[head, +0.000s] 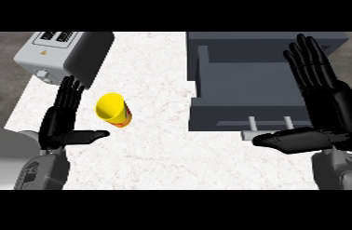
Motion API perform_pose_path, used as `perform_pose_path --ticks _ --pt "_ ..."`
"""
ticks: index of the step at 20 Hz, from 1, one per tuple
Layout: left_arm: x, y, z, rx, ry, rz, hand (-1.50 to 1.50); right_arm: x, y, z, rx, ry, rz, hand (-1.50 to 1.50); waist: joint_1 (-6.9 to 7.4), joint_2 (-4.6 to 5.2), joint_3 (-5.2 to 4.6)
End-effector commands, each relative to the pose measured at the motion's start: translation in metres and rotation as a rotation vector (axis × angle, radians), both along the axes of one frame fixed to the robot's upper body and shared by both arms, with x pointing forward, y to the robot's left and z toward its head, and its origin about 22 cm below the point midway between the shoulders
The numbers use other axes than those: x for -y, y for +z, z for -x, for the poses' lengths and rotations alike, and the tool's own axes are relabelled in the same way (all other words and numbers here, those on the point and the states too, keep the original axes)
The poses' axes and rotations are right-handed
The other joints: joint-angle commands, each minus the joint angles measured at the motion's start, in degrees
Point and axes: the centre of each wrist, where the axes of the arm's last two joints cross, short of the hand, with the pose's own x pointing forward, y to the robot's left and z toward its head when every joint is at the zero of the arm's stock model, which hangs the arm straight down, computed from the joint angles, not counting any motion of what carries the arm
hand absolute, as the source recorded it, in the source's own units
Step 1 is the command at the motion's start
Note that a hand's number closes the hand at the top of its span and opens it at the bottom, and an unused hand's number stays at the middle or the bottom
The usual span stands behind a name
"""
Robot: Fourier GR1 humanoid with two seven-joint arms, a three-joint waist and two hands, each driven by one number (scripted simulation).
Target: Pick up the cup, place it into the drawer and close the drawer
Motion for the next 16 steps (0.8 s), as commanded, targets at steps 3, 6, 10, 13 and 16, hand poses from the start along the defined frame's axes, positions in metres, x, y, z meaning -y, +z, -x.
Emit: perform_pose_path --ticks 3,6,10,13,16 --pt "-0.013 -0.047 0.001 -0.041 0.004 -0.015 -1.5 0.018 0.007 0.01 0.003 -0.011 -0.002 -1.5 -0.41 0.02 -0.02" --pt "-0.029 -0.073 0.027 -0.059 0.028 0.005 -1.5 0.016 0.019 0.0 0.025 0.007 -0.019 -1.5 -0.21 0.05 -0.03" --pt "-0.015 -0.076 -0.006 -0.053 0.043 -0.015 -1.5 0.005 0.002 0.003 0.001 0.005 -0.006 -1.5 -0.41 0.09 -0.03" --pt "-0.018 -0.078 -0.01 -0.046 0.045 -0.021 -1.5 0.027 0.001 -0.002 0.02 0.02 -0.003 -1.5 -0.65 0.22 -0.05" --pt "-0.033 -0.086 0.0 -0.046 0.046 -0.022 -1.5 0.019 0.012 -0.013 0.018 0.01 -0.009 -1.5 -1.18 0.55 -0.14"
